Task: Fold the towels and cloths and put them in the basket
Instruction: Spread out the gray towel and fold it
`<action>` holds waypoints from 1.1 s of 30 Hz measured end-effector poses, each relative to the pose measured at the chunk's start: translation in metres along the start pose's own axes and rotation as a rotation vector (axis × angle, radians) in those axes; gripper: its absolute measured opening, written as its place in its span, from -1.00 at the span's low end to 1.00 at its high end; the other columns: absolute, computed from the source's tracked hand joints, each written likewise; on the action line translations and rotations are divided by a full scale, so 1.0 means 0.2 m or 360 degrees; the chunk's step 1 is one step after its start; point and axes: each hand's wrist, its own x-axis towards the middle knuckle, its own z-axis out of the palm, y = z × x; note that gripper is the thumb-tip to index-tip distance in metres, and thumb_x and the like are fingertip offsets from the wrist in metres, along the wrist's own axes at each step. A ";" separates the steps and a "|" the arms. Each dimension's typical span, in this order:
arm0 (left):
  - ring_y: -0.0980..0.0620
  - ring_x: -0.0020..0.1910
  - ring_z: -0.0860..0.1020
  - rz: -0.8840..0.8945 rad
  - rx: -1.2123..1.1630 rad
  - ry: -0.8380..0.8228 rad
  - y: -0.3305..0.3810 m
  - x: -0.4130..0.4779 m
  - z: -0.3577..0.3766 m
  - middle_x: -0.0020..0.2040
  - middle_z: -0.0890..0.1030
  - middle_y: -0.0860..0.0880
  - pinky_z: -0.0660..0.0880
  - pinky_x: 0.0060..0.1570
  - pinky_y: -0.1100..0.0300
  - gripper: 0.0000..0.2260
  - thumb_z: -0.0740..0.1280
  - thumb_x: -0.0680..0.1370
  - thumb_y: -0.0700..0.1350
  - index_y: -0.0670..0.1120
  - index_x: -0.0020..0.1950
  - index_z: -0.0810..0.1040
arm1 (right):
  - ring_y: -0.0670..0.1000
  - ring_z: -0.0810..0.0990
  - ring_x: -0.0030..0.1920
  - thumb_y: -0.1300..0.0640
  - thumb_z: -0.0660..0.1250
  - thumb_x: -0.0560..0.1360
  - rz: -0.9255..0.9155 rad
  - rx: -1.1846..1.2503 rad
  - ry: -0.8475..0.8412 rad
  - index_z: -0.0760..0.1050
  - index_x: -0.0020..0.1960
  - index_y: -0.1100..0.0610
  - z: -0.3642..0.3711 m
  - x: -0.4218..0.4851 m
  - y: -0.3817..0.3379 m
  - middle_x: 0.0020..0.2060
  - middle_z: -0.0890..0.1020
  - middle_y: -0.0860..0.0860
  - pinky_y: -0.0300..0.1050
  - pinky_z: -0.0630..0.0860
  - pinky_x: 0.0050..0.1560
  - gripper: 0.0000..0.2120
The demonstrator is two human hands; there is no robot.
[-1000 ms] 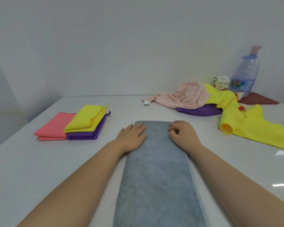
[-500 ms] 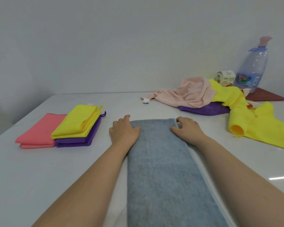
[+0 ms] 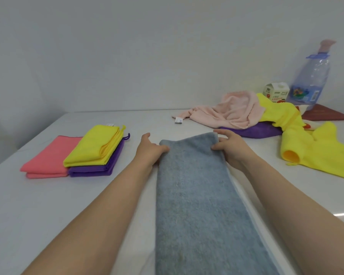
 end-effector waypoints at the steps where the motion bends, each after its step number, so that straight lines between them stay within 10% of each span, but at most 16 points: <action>1: -0.06 -0.13 0.56 -0.0091 -0.0116 -0.0014 0.01 0.00 0.00 0.12 0.52 -0.15 0.55 -0.18 0.06 -0.22 0.43 0.43 -0.24 -0.08 0.54 0.08 | 0.17 0.58 -0.08 0.58 0.18 0.42 0.0033 0.0147 -0.0023 0.38 0.26 0.25 -0.01 0.00 -0.02 -0.02 0.57 0.23 -0.01 0.57 -0.10 -0.52; 9: 0.08 -0.39 0.35 -0.0111 -0.0146 -0.0040 0.07 0.00 -0.08 -0.26 0.50 -0.07 0.21 -0.49 0.27 -0.63 0.40 0.42 -0.35 -0.19 0.22 0.54 | 0.11 0.58 -0.09 0.47 0.23 0.46 0.0324 -0.0102 -0.0263 0.46 0.15 0.45 -0.10 0.01 -0.06 -0.03 0.60 0.27 -0.06 0.57 0.00 -0.74; 15: 0.20 -0.61 0.43 0.0279 -0.0024 0.0105 0.10 -0.03 -0.09 -0.36 0.55 -0.07 0.34 -0.57 0.34 -0.83 0.34 0.41 -0.43 -0.17 -0.18 0.57 | -0.02 0.31 -0.44 0.47 0.37 0.38 -0.0206 -0.0510 0.0041 0.54 -0.17 0.29 -0.08 0.00 -0.12 -0.44 0.40 0.06 -0.27 0.28 -0.53 -0.88; 21: -0.04 -0.32 0.63 0.0501 0.0078 0.0094 0.06 -0.03 -0.08 -0.25 0.61 -0.07 0.61 -0.19 0.09 -0.84 0.33 0.43 -0.40 -0.15 -0.19 0.55 | -0.11 0.46 -0.41 0.46 0.34 0.33 -0.0500 -0.0937 0.0114 0.54 -0.28 0.13 -0.07 -0.04 -0.12 -0.42 0.53 -0.01 -0.40 0.40 -0.39 -0.76; 33: 0.16 -0.31 0.54 0.0568 0.1206 -0.0662 0.15 -0.09 -0.26 -0.33 0.60 0.12 0.44 -0.23 0.34 -0.90 0.48 0.37 -0.23 -0.08 -0.15 0.64 | 0.02 0.56 -0.18 0.17 0.40 0.24 -0.0263 -0.1754 -0.0610 0.56 -0.30 -0.19 -0.16 -0.05 -0.13 0.00 0.66 0.16 0.06 0.53 0.02 -0.77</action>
